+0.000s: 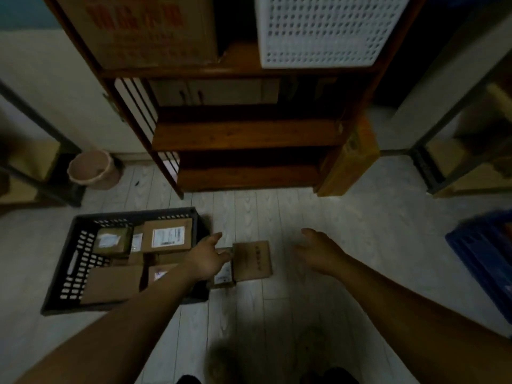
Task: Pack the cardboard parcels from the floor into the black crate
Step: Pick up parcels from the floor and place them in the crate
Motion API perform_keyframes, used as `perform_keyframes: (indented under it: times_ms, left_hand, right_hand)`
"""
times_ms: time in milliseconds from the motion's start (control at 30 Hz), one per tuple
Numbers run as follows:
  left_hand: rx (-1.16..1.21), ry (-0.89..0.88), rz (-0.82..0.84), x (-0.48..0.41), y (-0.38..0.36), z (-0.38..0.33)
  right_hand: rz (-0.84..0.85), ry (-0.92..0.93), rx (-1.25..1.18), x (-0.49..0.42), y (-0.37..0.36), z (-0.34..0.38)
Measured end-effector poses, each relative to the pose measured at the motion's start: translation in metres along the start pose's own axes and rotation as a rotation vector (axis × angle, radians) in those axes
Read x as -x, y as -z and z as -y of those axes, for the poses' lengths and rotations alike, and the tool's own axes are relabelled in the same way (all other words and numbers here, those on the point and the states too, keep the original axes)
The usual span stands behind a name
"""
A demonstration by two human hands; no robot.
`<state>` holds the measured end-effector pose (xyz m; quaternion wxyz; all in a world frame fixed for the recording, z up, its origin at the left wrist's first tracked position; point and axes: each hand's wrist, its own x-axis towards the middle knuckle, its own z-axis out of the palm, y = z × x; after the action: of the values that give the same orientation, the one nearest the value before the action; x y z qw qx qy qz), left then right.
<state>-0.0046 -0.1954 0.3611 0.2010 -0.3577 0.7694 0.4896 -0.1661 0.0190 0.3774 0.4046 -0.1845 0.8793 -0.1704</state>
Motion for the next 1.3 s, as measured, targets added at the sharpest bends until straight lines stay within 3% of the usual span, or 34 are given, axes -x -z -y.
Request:
perform_keyframes:
  times_ms: [333, 500, 633, 733, 900, 1067, 1300]
  left_hand:
    - [-0.036, 0.104, -0.125, -0.243, -0.142, 0.168]
    - [-0.134, 0.183, -0.163, -0.311, -0.184, 0.214]
    - [-0.178, 0.152, -0.167, -0.348, -0.197, 0.233]
    - [-0.118, 0.171, -0.202, -0.366, -0.202, 0.245]
    - [0.273, 0.164, -0.161, -0.355, -0.201, 0.235]
    - [0.508, -0.006, -0.220, -0.348, -0.183, 0.195]
    - [0.538, -0.383, -0.326, -0.318, -0.145, 0.128]
  right_hand:
    - [0.074, 0.048, 0.015, -0.257, -0.177, -0.106]
    - [0.072, 0.021, -0.022, -0.338, -0.264, -0.140]
    - [0.084, -0.023, -0.208, -0.387, -0.305, -0.153]
    - [0.068, -0.008, -0.308, -0.397, -0.313, -0.151]
    - [0.010, 0.055, -0.307, -0.382, -0.295, -0.152]
    - [-0.132, 0.203, -0.478, -0.372, -0.242, -0.139]
    - [-0.499, 0.442, -0.498, -0.344, -0.177, -0.101]
